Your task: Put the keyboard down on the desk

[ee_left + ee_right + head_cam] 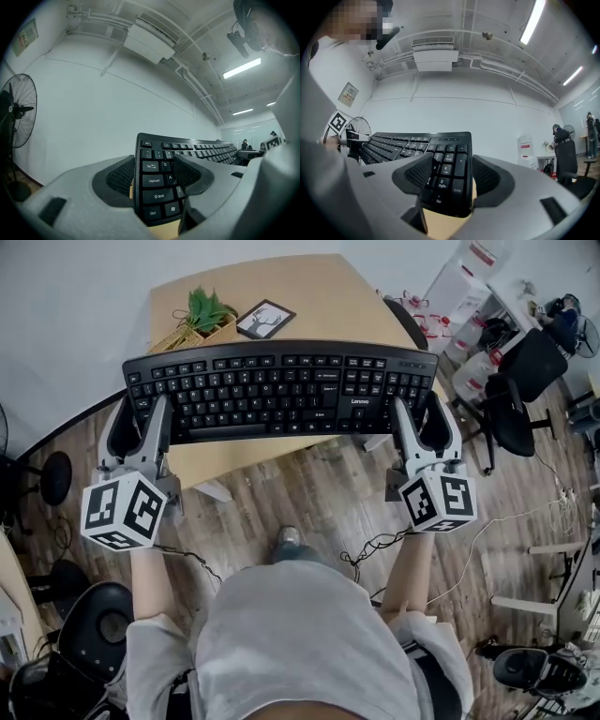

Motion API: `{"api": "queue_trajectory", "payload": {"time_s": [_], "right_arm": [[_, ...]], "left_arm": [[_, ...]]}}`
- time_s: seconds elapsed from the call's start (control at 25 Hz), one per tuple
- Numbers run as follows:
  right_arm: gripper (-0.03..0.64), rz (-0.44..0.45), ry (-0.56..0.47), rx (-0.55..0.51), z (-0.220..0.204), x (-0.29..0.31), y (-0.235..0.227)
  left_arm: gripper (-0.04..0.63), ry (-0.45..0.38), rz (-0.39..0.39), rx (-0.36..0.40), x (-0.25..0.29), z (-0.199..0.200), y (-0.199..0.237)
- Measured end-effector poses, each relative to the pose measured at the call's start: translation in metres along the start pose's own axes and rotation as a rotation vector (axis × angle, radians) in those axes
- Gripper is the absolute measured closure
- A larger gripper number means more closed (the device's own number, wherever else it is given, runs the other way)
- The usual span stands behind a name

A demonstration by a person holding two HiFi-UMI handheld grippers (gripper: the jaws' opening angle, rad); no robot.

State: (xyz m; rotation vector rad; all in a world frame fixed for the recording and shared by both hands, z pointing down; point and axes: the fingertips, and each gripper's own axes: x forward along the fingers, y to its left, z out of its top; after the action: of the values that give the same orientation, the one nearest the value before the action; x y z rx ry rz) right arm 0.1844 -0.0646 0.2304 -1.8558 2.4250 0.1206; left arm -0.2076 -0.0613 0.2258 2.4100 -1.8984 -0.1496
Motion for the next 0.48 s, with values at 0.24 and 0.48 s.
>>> {"api": "queue_trajectory", "payload": {"time_s": [0.24, 0.48], "right_arm": [[0.359, 0.041, -0.014, 0.011, -0.003, 0.029, -0.030], [0.359, 0.062, -0.017, 0.022, -0.010, 0.051, -0.044]], "left_arm": [[0.347, -0.007, 0.042, 0.015, 0.024, 0.002, -0.018], [0.347, -0.005, 0.067, 0.021, 0.042, -0.001, -0.021]]}}
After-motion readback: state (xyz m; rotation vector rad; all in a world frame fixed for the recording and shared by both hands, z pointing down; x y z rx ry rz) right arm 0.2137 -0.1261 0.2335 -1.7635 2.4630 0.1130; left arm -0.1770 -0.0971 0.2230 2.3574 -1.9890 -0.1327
